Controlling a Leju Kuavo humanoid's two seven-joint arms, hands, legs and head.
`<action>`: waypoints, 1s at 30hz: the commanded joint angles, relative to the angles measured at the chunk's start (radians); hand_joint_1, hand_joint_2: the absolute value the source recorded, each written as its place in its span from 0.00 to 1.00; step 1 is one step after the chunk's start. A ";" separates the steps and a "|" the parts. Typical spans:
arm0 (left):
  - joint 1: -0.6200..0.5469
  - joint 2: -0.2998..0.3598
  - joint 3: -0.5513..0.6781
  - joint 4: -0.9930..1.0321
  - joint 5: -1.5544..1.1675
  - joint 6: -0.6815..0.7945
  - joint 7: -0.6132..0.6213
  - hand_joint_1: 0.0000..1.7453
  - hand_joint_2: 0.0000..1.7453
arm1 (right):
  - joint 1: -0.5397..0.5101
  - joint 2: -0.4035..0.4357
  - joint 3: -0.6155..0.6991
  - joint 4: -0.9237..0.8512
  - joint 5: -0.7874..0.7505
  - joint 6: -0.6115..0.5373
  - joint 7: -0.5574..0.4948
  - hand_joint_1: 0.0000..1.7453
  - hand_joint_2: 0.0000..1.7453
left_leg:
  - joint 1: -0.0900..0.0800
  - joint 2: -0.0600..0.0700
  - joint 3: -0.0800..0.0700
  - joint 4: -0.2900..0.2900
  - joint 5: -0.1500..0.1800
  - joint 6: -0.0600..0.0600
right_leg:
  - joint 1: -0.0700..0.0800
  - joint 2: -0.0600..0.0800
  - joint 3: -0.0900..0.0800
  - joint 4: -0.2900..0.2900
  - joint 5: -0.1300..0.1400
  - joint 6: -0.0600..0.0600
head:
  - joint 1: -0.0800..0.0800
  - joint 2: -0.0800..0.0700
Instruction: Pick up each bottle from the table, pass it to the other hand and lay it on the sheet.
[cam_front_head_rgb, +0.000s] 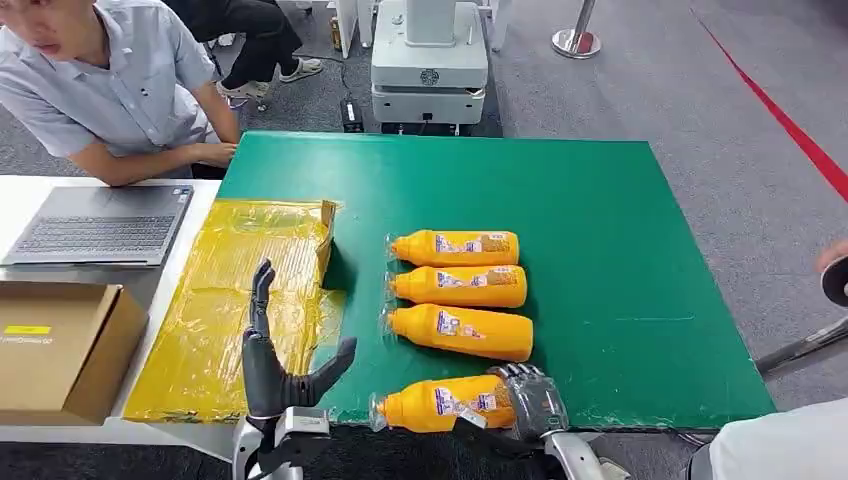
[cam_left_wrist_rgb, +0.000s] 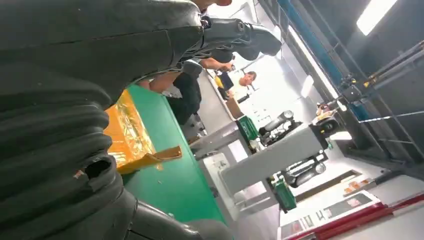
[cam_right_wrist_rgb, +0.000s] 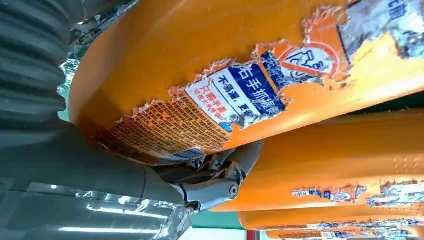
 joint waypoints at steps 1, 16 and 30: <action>-0.053 -0.015 -0.014 0.003 0.026 0.001 -0.042 0.00 1.00 | -0.005 0.014 -0.056 0.057 -0.199 0.120 -0.141 1.00 1.00 | 0.000 0.000 0.000 0.000 0.000 0.000 | 0.000 0.000 0.000 0.000 0.000 0.000 | -0.001 0.000; -0.015 -0.066 0.071 -0.065 0.076 0.001 -0.129 0.00 1.00 | 0.022 0.041 -0.113 -0.040 -0.477 0.093 -0.359 1.00 1.00 | 0.000 0.000 0.000 0.000 0.000 0.000 | 0.000 0.000 0.000 0.000 0.000 0.000 | 0.001 0.000; -0.008 -0.059 0.068 -0.072 0.076 0.001 -0.129 0.00 1.00 | 0.032 0.063 -0.117 -0.058 -0.508 0.039 -0.427 1.00 1.00 | 0.000 0.000 0.000 0.000 0.000 0.000 | 0.000 0.000 0.000 0.000 0.000 0.000 | 0.001 0.000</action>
